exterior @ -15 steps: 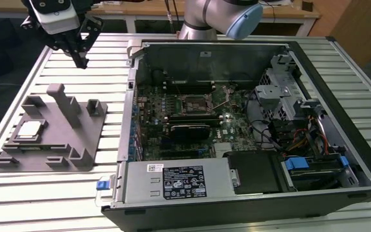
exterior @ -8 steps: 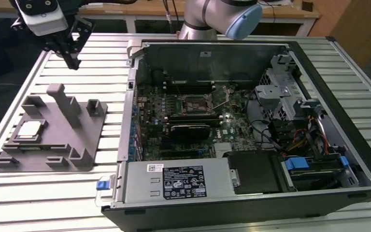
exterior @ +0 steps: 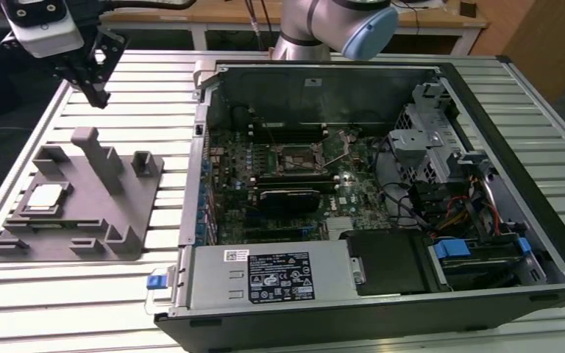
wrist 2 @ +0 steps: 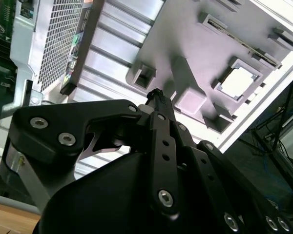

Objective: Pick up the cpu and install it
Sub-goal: 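Reach for the cpu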

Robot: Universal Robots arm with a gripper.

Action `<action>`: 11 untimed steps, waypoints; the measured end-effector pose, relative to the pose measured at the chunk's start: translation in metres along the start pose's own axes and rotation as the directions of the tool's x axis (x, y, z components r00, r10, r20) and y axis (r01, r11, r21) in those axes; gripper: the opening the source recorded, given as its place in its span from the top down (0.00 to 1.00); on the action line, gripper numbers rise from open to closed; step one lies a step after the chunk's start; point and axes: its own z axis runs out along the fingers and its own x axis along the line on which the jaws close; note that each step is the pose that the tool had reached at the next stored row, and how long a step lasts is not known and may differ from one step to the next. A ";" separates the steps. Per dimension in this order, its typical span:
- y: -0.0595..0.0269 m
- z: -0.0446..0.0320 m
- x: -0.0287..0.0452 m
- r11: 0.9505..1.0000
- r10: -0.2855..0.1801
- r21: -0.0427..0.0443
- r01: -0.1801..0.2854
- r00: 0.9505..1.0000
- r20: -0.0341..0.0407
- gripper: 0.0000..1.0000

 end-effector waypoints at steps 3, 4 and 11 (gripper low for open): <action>-0.0006 0.0012 0.0068 1.000 0.000 0.000 0.000 1.000 0.000 0.89; -0.0007 0.0017 0.0090 1.000 0.000 0.000 0.000 1.000 0.000 0.89; -0.0019 0.0057 0.0223 1.000 0.000 0.000 0.000 1.000 0.000 0.89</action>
